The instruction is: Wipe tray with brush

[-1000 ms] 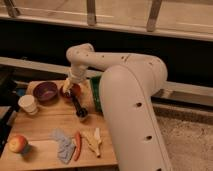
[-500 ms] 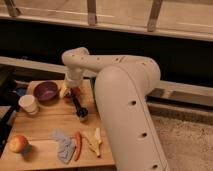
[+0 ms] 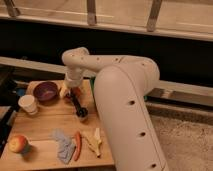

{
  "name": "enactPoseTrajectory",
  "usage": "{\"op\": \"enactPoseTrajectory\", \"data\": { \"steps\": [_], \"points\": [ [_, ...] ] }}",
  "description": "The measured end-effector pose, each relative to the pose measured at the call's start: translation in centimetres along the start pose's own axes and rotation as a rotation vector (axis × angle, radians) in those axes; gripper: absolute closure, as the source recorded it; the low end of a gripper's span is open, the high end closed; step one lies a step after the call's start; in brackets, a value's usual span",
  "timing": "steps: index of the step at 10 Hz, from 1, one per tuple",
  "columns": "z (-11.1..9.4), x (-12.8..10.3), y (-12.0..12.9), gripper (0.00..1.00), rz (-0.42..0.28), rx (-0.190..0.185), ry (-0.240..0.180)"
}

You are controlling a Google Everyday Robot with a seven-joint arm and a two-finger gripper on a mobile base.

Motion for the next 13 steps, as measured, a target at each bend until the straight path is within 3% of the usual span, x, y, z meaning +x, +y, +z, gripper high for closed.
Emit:
{"op": "enactPoseTrajectory", "data": {
  "steps": [3,5,10,11,13],
  "points": [
    [4.0,0.4,0.1,0.2,-0.005,-0.017,0.082],
    [5.4,0.8,0.1,0.2,-0.006,-0.026,0.128],
    [6.3,2.1,-0.3,0.21,-0.002,-0.029,0.188],
    [6.4,2.3,-0.3,0.24,0.002,-0.032,0.196],
    [7.3,2.7,-0.5,0.46,0.022,-0.056,0.215]
  ]
}}
